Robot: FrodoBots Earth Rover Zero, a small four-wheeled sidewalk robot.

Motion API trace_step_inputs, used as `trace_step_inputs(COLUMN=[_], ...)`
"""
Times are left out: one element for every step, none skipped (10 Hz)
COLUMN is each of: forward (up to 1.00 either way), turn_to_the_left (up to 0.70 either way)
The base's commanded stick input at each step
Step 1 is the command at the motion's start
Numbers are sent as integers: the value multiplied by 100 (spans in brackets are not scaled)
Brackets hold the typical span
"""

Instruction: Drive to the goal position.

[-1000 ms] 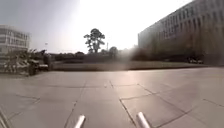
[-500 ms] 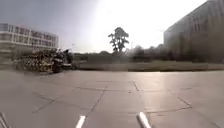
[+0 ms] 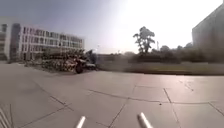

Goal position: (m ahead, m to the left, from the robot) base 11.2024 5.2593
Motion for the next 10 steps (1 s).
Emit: trace_step_inputs(forward=[70, 70, 70, 70, 70, 70, 70, 70, 70, 70], turn_to_the_left=[35, 35, 35, 35, 35, 35, 35, 35, 35, 35])
